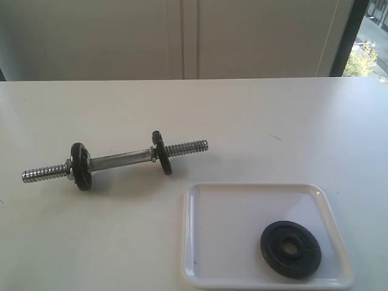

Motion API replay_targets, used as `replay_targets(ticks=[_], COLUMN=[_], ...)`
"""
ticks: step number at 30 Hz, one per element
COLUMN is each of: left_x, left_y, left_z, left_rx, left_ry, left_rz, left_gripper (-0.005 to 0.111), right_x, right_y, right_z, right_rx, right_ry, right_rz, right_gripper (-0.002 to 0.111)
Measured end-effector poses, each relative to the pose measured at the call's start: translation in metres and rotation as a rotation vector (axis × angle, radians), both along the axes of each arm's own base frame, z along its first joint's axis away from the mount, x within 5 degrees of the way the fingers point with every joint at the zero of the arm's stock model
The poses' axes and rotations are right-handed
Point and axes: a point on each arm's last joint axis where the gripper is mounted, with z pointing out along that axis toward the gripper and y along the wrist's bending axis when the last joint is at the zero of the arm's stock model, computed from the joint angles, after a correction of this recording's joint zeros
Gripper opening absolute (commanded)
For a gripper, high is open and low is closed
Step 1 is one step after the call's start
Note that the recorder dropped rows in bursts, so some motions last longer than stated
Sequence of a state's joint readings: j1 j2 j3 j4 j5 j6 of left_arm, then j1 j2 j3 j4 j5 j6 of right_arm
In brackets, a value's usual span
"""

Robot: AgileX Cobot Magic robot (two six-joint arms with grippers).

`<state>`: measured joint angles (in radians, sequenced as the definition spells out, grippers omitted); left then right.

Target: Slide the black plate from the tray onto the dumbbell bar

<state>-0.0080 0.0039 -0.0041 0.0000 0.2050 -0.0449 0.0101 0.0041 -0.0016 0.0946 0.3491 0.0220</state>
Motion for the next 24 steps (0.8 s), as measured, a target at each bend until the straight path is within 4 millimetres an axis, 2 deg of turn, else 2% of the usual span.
replay_targets(ticks=[19,22,24], left_x=[0.000,0.002,0.004], left_y=[0.000,0.000,0.001], left_z=[0.000,0.005,0.016], left_rx=[0.000,-0.001,-0.002], left_ry=[0.000,-0.059,-0.186], left_rz=[0.000,0.004,0.013], left_gripper=[0.000,0.000,0.000], right_x=[0.000,0.000,0.000], right_y=[0.000,0.000,0.000], right_z=[0.000,0.000,0.000], right_rx=[0.000,0.000,0.000], right_ry=[0.000,0.000,0.000], right_rz=[0.000,0.000,0.000], right_gripper=[0.000,0.000,0.000])
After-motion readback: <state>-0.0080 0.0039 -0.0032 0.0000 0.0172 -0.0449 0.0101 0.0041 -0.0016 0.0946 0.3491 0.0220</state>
